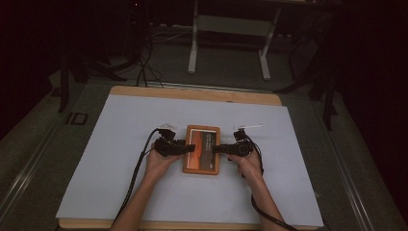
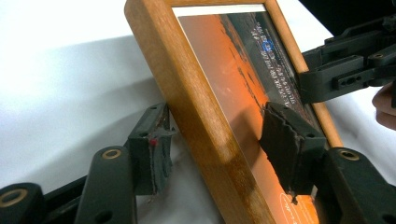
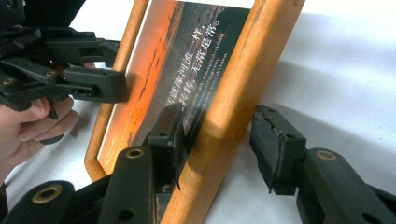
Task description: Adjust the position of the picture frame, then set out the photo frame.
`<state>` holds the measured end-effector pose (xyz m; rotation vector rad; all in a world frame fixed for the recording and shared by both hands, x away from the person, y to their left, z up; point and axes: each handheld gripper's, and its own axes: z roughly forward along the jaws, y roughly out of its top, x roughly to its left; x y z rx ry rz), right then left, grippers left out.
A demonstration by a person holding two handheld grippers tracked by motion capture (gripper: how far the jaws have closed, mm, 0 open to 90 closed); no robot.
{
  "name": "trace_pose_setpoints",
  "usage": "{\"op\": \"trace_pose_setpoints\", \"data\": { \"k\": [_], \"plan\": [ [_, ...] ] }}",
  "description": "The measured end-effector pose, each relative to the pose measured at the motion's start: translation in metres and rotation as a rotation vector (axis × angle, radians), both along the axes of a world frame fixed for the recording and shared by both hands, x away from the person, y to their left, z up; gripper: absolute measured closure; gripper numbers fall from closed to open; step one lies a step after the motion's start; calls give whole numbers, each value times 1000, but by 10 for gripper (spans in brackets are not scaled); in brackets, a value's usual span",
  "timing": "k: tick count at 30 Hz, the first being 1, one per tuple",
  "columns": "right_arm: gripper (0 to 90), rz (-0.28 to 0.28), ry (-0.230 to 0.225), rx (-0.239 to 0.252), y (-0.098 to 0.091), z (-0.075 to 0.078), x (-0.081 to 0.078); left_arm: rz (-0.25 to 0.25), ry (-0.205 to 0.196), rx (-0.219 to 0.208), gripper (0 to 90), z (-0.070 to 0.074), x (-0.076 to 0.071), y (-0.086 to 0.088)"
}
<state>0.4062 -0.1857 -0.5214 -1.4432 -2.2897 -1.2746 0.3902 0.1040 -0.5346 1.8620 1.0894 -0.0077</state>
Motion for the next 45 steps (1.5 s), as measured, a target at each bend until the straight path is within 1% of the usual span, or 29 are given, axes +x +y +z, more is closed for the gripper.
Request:
{"op": "trace_pose_setpoints", "data": {
  "k": [5, 7, 9, 11, 12, 14, 17, 19, 20, 21, 23, 26, 28, 29, 31, 32, 34, 35, 36, 37, 38, 39, 40, 42, 43, 45],
  "plan": [
    [532, 4, 2, -4, 0, 0, 1, -2, -3, 10, 414, 1, -1, -1],
    [522, 12, -11, -13, 1, 0, 0, -3, -8, 23, 405, 1, -2, -3],
    [505, 5, -24, -26, 1, 1, -1, -3, -10, 34, 394, 2, -3, -3],
    [491, -4, -37, -39, -2, 2, -3, 3, -37, 45, 402, 3, -6, -1],
    [485, -9, -45, -41, -4, 2, -3, 7, -47, 43, 424, 5, -7, 0],
    [476, -13, -60, -34, -8, 4, -5, 15, -61, 30, 423, 9, -9, 4],
    [473, -23, -82, -46, -12, 8, -7, 28, -89, 20, 424, 15, -14, 8],
    [475, -24, -104, -51, -14, 13, -9, 30, -110, 21, 424, 20, -19, 10],
    [491, -33, -125, -57, -14, 15, -10, 31, -124, 21, 424, 22, -23, 12],
    [506, -40, -159, -62, -15, 19, -12, 31, -133, 22, 420, 24, -25, 12],
    [515, -42, -192, -71, -15, 24, -13, 36, -154, 27, 420, 27, -31, 14],
    [545, -46, -249, -100, -13, 32, -15, 32, -176, 18, 420, 31, -40, 17],
    [570, -42, -269, -116, -10, 35, -14, 31, -176, 3, 420, 33, -44, 19],
    [585, -40, -286, -125, -8, 36, -13, 29, -177, -2, 420, 33, -46, 20],
    [611, -33, -301, -135, -5, 38, -11, 37, -169, -16, 420, 34, -50, 23],
    [627, -35, -304, -139, -4, 39, -11, 43, -161, -29, 420, 34, -52, 25],
    [671, -27, -314, -142, 0, 40, -9, 54, -158, -58, 420, 34, -56, 28],
    [671, -27, -314, -142, 0, 40, -9, 54, -158, -58, 421, 34, -56, 28],
    [760, -27, -341, -150, 6, 43, -8, 57, -154, -65, 422, 33, -60, 31],
    [760, -27, -341, -150, 6, 43, -8, 57, -154, -65, 422, 33, -60, 31],
    [848, -22, -358, -165, 11, 45, -6, 52, -149, -52, 422, 33, -64, 33],
    [848, -22, -358, -165, 11, 45, -6, 52, -149, -52, 420, 33, -64, 33],
    [893, -19, -372, -195, 17, 47, -5, 45, -135, -46, 415, 32, -66, 34],
    [895, -11, -373, -207, 22, 48, -2, 55, -121, -59, 416, 31, -70, 39],
    [896, -10, -376, -223, 25, 47, 0, 59, -119, -64, 416, 31, -70, 40],
    [897, -11, -375, -243, 30, 46, 3, 62, -113, -58, 417, 30, -71, 41]
  ]
}}
